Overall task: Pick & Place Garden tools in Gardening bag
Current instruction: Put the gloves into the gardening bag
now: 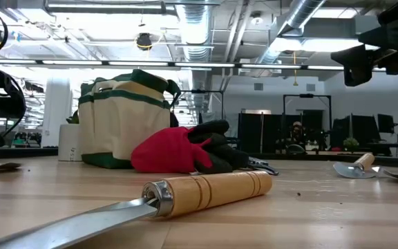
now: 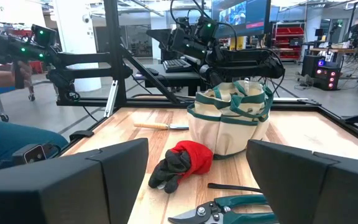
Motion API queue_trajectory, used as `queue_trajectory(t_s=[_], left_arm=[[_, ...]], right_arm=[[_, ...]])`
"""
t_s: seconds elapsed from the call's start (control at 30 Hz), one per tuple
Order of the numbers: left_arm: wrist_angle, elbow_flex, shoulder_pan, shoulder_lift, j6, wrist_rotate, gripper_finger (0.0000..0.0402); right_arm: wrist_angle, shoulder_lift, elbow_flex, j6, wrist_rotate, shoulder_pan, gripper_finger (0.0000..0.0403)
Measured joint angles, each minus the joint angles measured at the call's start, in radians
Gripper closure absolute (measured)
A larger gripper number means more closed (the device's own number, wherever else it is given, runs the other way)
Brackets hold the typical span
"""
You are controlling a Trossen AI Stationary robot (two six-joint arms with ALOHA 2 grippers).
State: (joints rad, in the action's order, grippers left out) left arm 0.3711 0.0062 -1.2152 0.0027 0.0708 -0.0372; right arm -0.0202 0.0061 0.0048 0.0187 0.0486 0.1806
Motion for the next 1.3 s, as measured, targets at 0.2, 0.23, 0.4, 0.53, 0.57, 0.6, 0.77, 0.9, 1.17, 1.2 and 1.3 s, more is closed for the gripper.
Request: queue_trajectory(t_s=[0.2,0.23,0.4,0.53,0.57,0.6,0.77,0.9,1.17,1.2,1.3], left_arm=[[0.093,0.000,0.000,0.000,0.046,0.000,0.0382],[0.134,0.000,0.000,0.000,0.083,0.000,0.0382],[0.352,0.000,0.000,0.001,0.170,0.000,0.0382],[0.453,0.000,0.000,0.001,0.237,-0.019,0.0382],[0.474,0.000,0.000,0.001,0.238,-0.020,0.0382],[0.489,0.000,0.000,0.001,0.237,-0.020,0.0382],[0.498,0.000,0.000,0.003,0.185,0.003,0.0382],[0.540,0.000,0.000,0.018,0.180,0.010,0.0382],[0.574,0.000,0.000,0.051,0.185,-0.002,0.0382],[0.580,0.000,0.000,0.054,0.185,-0.003,0.0382],[0.582,0.000,0.000,0.065,0.188,-0.005,0.0382]], right_arm=[[0.000,0.000,0.000,0.000,0.000,0.000,0.0138],[0.000,0.000,0.000,0.000,0.000,0.000,0.0138],[-0.033,0.000,0.000,0.060,0.001,-0.002,0.0138],[-0.097,0.000,0.000,0.285,0.001,0.009,0.0138],[-0.116,0.000,0.000,0.335,0.001,0.010,0.0138],[-0.138,0.000,0.000,0.364,0.001,0.010,0.0138],[-0.272,-0.001,0.000,0.467,0.003,0.009,0.0138],[-0.375,-0.001,0.000,0.469,0.016,0.009,0.0138],[-0.461,-0.001,0.000,0.453,0.186,0.008,0.0138],[-0.460,-0.001,0.000,0.453,0.208,0.008,0.0138],[-0.452,0.000,0.000,0.453,0.242,0.008,0.0138]])
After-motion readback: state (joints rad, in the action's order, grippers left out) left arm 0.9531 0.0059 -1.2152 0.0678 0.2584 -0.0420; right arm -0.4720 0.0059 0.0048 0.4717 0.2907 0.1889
